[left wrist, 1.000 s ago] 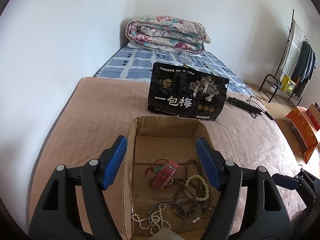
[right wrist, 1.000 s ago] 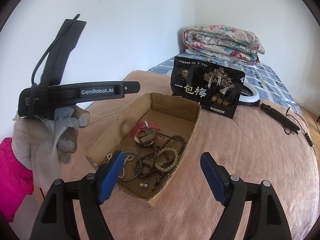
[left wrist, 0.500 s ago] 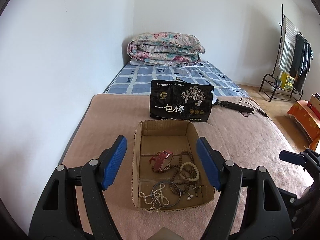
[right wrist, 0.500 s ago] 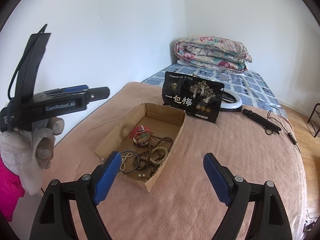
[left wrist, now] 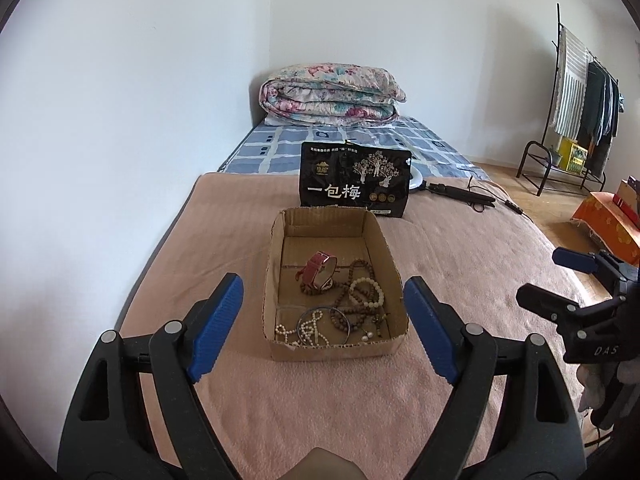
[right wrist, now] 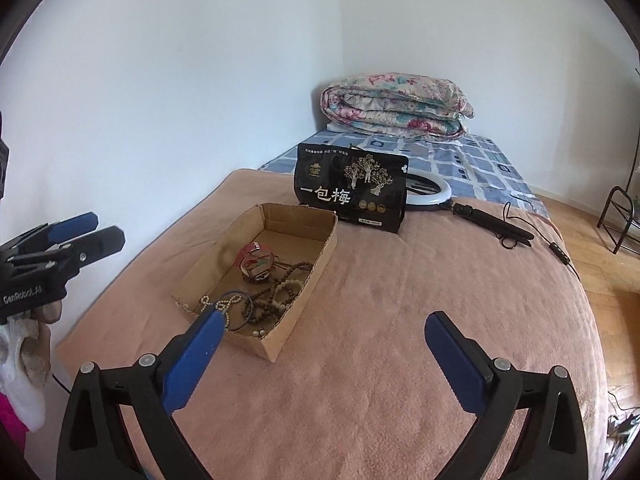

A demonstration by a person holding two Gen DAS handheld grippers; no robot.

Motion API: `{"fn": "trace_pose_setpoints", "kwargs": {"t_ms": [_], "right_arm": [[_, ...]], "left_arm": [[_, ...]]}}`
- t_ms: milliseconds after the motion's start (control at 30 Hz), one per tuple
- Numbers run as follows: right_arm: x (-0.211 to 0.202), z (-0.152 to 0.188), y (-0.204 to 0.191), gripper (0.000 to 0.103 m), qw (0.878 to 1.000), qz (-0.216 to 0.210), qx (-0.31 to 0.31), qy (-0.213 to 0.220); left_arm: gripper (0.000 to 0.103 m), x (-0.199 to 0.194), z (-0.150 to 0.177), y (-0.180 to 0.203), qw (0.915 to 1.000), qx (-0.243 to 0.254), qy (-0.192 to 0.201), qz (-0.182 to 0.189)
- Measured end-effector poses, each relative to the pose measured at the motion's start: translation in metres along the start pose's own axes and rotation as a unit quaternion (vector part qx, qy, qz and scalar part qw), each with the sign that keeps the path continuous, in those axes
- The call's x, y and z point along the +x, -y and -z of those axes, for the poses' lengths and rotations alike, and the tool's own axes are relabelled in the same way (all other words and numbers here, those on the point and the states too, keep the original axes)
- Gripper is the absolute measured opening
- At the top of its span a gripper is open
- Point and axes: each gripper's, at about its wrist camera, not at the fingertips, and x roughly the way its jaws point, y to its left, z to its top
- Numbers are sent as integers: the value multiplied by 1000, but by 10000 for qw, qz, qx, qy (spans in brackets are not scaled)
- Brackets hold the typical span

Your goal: Organize jewelry

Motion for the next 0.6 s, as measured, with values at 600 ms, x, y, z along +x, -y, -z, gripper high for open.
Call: {"fn": "trace_pose_setpoints", "kwargs": {"t_ms": [600], "right_arm": [[-3, 5, 6, 103, 9998, 160, 83, 62]], "left_arm": [[99, -26, 21, 20, 9998, 161, 54, -68]]}}
